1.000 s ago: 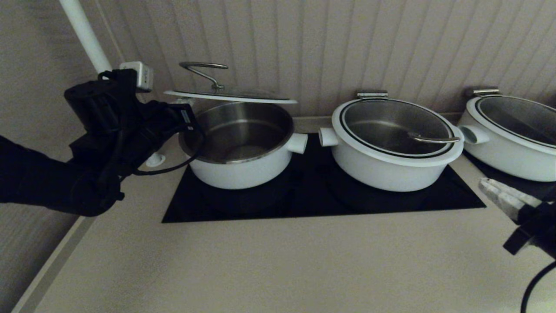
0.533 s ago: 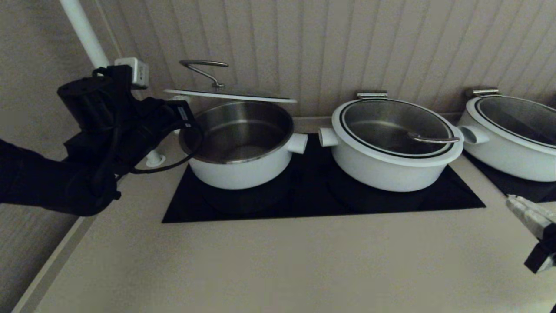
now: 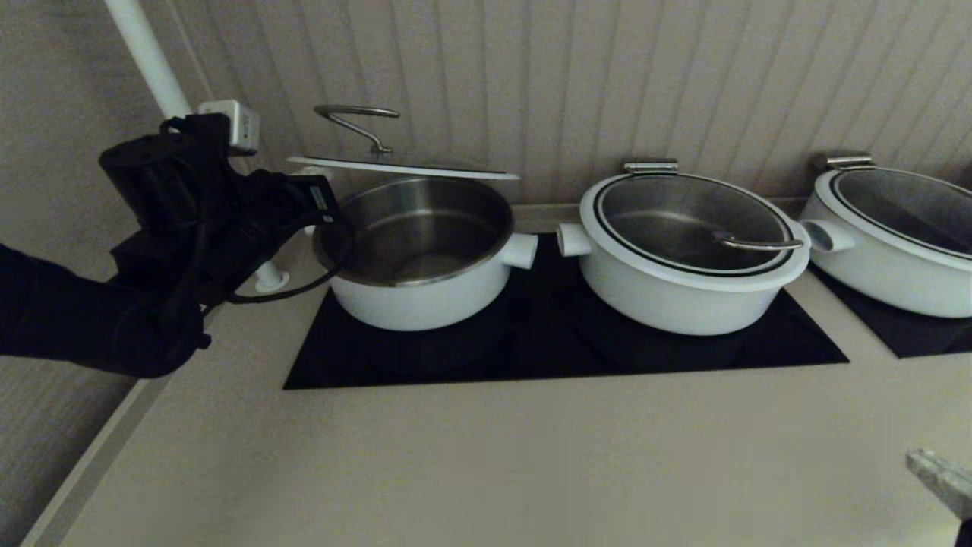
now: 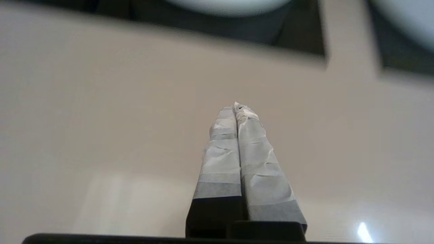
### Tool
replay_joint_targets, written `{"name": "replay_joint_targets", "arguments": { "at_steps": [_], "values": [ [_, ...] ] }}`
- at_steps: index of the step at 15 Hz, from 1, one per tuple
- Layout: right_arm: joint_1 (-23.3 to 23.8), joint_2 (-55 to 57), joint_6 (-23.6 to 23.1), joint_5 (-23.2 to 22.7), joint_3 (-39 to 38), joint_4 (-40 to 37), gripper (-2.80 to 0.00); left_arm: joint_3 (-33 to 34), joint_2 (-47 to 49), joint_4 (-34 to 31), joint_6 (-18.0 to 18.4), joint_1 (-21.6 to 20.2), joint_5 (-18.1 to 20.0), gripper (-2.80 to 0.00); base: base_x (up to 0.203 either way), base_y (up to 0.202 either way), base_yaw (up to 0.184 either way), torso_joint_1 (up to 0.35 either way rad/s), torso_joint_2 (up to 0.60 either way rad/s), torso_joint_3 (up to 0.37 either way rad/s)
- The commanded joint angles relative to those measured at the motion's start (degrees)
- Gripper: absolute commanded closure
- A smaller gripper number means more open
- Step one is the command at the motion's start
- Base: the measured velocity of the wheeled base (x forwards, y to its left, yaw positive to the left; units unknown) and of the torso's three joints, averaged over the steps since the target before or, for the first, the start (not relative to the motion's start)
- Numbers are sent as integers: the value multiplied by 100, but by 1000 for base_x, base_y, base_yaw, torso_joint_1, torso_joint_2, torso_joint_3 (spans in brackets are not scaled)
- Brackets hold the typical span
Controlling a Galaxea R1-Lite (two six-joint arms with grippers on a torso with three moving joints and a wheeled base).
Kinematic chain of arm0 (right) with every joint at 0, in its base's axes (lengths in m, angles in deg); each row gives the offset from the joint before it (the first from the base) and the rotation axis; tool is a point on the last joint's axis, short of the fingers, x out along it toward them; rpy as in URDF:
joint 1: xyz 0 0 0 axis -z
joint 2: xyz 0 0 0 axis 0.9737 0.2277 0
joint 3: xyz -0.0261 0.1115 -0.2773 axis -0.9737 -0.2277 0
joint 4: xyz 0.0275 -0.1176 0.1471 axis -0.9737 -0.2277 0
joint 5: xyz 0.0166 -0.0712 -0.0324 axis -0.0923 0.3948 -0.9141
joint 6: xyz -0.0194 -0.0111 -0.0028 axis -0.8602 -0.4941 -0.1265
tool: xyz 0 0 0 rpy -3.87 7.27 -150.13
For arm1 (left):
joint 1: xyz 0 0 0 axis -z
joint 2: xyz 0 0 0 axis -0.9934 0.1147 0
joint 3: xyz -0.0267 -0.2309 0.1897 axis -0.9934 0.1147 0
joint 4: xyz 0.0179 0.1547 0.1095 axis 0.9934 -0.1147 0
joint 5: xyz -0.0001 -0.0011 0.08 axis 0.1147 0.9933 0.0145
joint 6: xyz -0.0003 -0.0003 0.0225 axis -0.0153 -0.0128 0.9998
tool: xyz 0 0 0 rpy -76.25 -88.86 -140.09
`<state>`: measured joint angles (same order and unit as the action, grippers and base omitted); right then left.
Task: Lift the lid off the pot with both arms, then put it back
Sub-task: Open the pot lid completely
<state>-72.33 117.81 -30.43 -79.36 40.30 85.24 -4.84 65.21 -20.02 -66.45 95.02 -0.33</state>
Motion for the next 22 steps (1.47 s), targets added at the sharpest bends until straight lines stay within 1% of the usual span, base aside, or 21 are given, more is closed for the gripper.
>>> {"name": "replay_joint_targets", "arguments": {
  "at_steps": [1, 2, 3, 4, 5, 11, 12, 20, 21, 22],
  "values": [
    [-2, -1394, 23, -4, 0, -1370, 0, 9, 7, 35, -5, 0, -3, 0, 0, 0, 0, 0, 0, 0],
    [-11, -1950, 40, 28, 22, -1990, 0, 9, 7, 35, -5, 5, -3, 0, 0, 0, 0, 0, 0, 0],
    [-20, -2451, 61, 147, 64, -2792, 0, 33, -1, 35, -5, 0, -3, 0, 0, 0, 0, 0, 0, 0],
    [-29, -2790, 79, 295, 80, -3357, 0, 44, -2, 35, -5, 0, -3, 0, 0, 0, 0, 0, 0, 0],
    [-35, -2939, 92, 403, 91, -3644, 0, 44, -8, 35, -5, 4, -3, 0, 0, 0, 0, 0, 0, 0],
    [-41, -3357, 138, 446, 88, -3696, 0, 35, -55, 35, -5, 0, -4, 0, 0, 0, 0, 0, 0, 0],
    [-40, -3426, 136, 446, 88, -3696, 0, 36, -72, 35, -6, 0, -57, 0, 0, 0, 0, 0, 0, 0],
    [-47, -3505, 143, 446, 80, -3674, 0, -61, -21, 28, -5, 0, -91, 0, 0, 0, 0, 0, 0, 0],
    [-63, -3509, 134, 446, 50, -3552, 0, -71, -15, 26, -5, 0, -91, 0, 0, 0, 0, 0, 0, 0],
    [-207, -3519, 134, 446, 21, -3468, 0, -86, 14, 26, 4, 0, -91, 0, 0, 0, 0, 0, 0, 0]
  ]
}}
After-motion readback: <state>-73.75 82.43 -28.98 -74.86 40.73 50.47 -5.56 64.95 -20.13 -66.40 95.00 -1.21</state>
